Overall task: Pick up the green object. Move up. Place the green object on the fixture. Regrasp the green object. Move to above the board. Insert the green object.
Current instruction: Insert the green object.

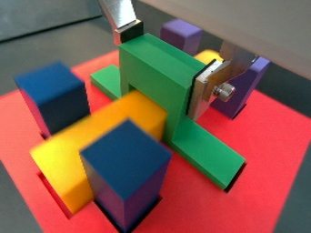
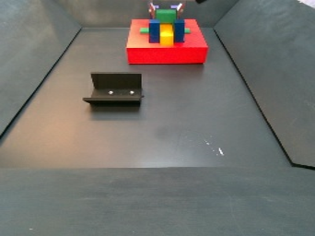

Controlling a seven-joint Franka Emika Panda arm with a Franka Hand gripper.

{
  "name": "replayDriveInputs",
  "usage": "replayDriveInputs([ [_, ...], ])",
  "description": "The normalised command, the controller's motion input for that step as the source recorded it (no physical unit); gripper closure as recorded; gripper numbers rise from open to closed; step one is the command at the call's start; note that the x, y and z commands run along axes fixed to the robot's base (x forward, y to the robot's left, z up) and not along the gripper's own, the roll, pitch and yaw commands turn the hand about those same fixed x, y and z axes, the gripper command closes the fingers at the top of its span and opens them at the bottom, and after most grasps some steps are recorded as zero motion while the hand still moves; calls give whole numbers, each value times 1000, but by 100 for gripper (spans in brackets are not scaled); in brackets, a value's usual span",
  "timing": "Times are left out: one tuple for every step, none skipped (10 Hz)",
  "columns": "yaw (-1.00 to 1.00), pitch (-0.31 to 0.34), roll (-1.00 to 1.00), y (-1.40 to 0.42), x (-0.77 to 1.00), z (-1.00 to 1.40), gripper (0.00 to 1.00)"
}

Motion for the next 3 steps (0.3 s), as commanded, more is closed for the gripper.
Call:
replayDriveInputs([
  [17, -67, 7, 0, 66, -560, 100],
  [0, 0, 10, 0, 0, 0, 100],
  [0, 0, 0, 0, 0, 0, 100],
])
